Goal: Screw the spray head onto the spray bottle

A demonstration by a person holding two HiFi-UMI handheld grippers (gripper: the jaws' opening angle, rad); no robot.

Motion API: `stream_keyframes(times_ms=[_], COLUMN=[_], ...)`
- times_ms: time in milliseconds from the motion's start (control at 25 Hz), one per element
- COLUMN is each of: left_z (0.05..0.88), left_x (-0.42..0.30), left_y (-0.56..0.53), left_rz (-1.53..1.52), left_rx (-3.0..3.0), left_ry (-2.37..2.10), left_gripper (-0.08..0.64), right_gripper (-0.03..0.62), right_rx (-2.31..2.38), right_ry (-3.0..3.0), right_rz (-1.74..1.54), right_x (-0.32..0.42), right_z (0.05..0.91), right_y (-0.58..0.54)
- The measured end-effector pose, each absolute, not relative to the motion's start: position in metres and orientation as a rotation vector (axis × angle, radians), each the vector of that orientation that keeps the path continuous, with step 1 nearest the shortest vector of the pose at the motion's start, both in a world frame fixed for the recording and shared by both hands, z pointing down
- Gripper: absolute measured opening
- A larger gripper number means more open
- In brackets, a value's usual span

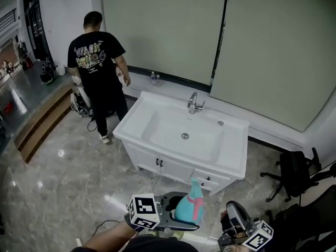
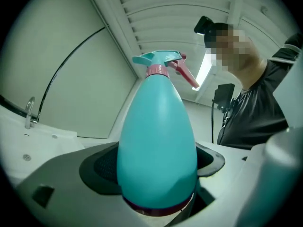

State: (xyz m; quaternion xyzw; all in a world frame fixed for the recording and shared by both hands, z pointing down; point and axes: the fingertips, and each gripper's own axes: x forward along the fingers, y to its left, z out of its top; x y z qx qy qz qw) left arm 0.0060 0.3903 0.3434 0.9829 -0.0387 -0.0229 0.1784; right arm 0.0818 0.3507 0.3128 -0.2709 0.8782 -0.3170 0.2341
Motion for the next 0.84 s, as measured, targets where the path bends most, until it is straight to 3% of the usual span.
stream_keyframes(times_ms=[360,840], left_z=[0.356,0.320], left_x=[-0.036,-0.035], left_y=[0.427,0.440], left_rz=[-0.047,-0.070], left_rx=[2.822,2.892], left_ry=[-0.091,-0.162], left_gripper=[0.423,0.423], right_gripper=[0.002,0.002], right_rx=[-1.015,-1.021], right_ry=[2.641,2.700], right_rz=[-0.720,-0.556], right_x=[0.002,0.004], right_z=[0.333,0.297], right_y=[0.381,0.392])
